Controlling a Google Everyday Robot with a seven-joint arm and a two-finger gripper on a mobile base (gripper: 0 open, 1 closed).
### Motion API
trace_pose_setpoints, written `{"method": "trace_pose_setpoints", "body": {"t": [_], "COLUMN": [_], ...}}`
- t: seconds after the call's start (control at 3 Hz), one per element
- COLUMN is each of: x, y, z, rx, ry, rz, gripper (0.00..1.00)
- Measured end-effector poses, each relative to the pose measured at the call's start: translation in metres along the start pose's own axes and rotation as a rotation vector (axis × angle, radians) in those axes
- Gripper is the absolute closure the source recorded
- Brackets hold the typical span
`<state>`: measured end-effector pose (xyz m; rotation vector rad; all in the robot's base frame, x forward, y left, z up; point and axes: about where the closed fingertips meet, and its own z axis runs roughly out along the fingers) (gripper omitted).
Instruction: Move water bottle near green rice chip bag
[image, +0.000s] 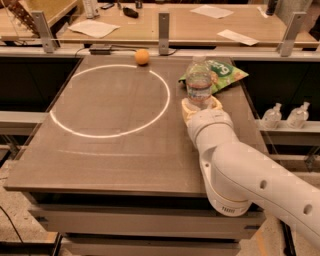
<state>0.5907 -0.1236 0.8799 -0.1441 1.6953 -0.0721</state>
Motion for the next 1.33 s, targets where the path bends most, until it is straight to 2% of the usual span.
{"method": "trace_pose_setpoints", "body": {"t": [0.33, 0.67, 1.0, 1.33], "x": [0.004, 0.007, 0.006, 0.004], "y": [0.001, 0.012, 0.015, 0.015], "z": [0.017, 0.042, 0.05, 0.05], "rx": [-0.043, -0.101, -0.123, -0.123], "ry": [-0.034, -0.06, -0.064, -0.064], "rz": [0.027, 0.063, 0.066, 0.066], "gripper": [1.0, 1.0, 1.0, 0.83]}}
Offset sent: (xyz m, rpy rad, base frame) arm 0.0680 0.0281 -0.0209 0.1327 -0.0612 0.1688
